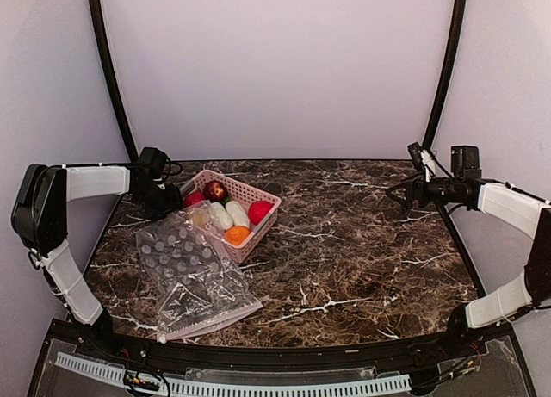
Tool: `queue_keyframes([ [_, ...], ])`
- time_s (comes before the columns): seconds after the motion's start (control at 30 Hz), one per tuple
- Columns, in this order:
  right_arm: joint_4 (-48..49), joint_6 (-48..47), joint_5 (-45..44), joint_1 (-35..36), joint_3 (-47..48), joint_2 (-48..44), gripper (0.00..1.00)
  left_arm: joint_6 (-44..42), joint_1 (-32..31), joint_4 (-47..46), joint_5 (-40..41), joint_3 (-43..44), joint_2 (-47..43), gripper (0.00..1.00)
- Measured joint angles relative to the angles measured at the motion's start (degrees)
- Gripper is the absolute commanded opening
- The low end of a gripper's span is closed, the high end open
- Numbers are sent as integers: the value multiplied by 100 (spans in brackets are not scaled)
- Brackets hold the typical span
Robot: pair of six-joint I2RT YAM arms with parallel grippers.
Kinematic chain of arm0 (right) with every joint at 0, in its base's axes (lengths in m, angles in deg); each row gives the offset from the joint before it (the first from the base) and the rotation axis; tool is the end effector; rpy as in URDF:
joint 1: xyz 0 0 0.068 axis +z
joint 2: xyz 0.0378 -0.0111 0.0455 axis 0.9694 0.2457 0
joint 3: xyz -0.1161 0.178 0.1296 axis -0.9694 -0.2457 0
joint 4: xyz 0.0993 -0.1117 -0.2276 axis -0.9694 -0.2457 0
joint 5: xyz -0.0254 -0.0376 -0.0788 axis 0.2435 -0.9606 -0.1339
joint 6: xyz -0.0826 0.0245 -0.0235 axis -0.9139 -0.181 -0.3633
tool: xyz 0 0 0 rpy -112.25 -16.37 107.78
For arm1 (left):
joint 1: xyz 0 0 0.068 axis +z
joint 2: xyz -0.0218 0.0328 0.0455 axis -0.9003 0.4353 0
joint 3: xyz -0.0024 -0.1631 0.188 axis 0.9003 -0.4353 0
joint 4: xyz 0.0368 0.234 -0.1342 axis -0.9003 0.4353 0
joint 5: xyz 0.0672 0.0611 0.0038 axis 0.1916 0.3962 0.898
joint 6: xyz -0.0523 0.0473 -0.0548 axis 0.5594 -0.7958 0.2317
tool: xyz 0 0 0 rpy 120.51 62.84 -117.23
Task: Place the food in the zip-top bag and seal the zipper
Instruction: Adjust the bin at the corner of the board.
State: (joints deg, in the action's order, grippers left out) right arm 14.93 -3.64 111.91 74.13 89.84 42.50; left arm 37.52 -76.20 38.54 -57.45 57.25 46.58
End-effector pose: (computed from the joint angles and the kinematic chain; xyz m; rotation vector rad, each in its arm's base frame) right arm 0.3255 0.0454 0.2118 -0.6150 1.9775 0.6677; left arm 0.3845 -0.0808 0.1360 -0.5404 2.4856 -0.3228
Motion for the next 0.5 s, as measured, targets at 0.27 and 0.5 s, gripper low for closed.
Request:
queue_keyframes([
  [0.27, 39, 0, 52, 0, 0, 92, 93, 37, -470, -323, -404, 1075, 841, 63],
  [0.5, 7, 0, 55, 2, 9, 271, 92, 48, -1394, -640, -737, 2535, 2059, 61],
])
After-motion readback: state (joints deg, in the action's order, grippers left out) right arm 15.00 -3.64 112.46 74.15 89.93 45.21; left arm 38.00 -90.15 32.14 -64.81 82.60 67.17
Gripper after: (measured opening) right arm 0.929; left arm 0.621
